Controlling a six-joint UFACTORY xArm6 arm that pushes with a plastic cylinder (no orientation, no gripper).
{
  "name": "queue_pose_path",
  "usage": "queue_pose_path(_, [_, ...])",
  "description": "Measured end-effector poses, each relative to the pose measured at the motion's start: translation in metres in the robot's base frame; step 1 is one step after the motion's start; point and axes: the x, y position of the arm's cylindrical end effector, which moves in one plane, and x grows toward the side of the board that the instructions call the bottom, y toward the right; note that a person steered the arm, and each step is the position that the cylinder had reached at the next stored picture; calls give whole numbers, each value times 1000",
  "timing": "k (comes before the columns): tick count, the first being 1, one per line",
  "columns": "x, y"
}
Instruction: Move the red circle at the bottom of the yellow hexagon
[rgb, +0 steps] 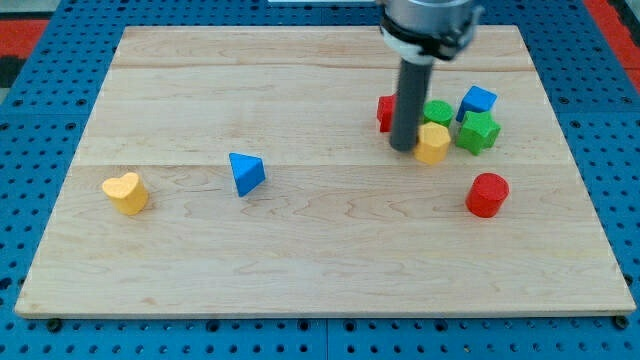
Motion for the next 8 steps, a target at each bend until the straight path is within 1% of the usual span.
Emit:
queue_pose_path(1, [79, 13])
queue_pose_path(2, [114, -14])
queue_pose_path(3, [127, 20])
queue_pose_path(4, [109, 81])
queue_pose_path(5, [86, 48])
queue_pose_path(6, [59, 46])
queue_pose_path(7, [65, 73])
queue_pose_path(8, [99, 68])
